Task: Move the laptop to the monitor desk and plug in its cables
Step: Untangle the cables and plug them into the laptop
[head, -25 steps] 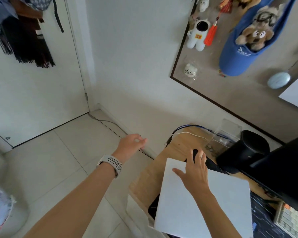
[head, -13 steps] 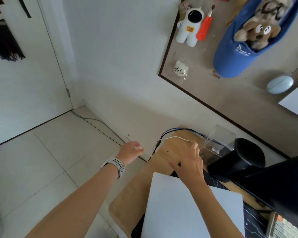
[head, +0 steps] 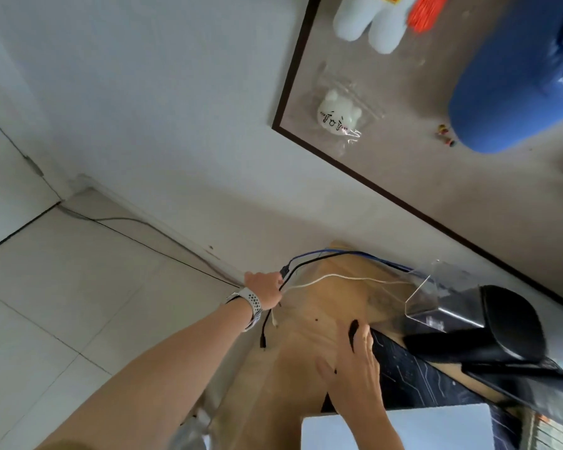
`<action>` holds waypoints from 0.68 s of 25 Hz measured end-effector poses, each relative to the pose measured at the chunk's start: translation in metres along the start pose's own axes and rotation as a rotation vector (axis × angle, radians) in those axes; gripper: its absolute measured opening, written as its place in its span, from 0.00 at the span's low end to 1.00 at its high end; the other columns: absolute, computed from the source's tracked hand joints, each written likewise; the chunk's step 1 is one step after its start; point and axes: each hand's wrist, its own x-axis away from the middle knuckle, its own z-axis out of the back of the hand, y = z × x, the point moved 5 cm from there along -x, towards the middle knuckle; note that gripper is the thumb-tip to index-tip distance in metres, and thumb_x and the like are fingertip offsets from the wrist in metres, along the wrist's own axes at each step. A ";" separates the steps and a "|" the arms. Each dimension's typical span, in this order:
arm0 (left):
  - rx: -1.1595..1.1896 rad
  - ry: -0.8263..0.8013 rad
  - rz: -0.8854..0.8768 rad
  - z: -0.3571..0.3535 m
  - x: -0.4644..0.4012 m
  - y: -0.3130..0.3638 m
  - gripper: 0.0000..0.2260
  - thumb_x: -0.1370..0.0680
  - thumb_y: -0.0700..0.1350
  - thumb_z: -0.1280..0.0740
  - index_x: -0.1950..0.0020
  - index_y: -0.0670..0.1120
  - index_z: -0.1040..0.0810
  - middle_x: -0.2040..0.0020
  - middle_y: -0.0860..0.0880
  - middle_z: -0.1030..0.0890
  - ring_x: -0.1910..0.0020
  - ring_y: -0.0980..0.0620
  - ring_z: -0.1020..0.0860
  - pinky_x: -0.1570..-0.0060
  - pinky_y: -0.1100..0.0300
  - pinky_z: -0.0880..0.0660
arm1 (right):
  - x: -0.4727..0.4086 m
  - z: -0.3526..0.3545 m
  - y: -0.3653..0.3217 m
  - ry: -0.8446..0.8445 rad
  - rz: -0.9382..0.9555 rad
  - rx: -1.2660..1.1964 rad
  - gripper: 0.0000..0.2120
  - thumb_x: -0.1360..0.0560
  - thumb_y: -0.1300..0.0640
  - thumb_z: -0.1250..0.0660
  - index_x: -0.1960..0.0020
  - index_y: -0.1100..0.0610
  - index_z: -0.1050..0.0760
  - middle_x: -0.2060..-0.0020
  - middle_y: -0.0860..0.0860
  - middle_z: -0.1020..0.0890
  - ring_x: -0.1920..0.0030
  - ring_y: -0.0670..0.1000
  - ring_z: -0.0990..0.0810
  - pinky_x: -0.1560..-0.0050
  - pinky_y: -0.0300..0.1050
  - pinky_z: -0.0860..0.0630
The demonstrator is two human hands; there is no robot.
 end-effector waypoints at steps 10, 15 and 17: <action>-0.065 -0.285 -0.049 -0.026 -0.041 0.023 0.12 0.22 0.41 0.44 0.41 0.47 0.26 0.43 0.45 0.20 0.43 0.45 0.24 0.41 0.52 0.34 | -0.004 -0.013 0.009 -0.043 -0.198 -0.048 0.33 0.23 0.46 0.43 0.24 0.51 0.54 0.24 0.56 0.57 0.24 0.57 0.53 0.30 0.52 0.38; 0.230 -0.050 -0.170 0.005 -0.036 0.040 0.15 0.20 0.44 0.41 0.67 0.46 0.35 0.70 0.49 0.29 0.66 0.47 0.26 0.65 0.58 0.31 | -0.019 -0.002 -0.002 -0.005 -0.149 -0.111 0.29 0.24 0.52 0.39 0.27 0.52 0.46 0.25 0.55 0.48 0.26 0.56 0.44 0.34 0.49 0.31; 0.309 0.077 -0.221 0.029 -0.027 0.052 0.15 0.21 0.43 0.38 0.68 0.45 0.33 0.71 0.46 0.29 0.70 0.48 0.29 0.67 0.58 0.33 | -0.025 0.003 -0.016 -0.049 -0.117 -0.122 0.28 0.24 0.54 0.38 0.27 0.52 0.45 0.25 0.55 0.46 0.31 0.55 0.34 0.43 0.44 0.27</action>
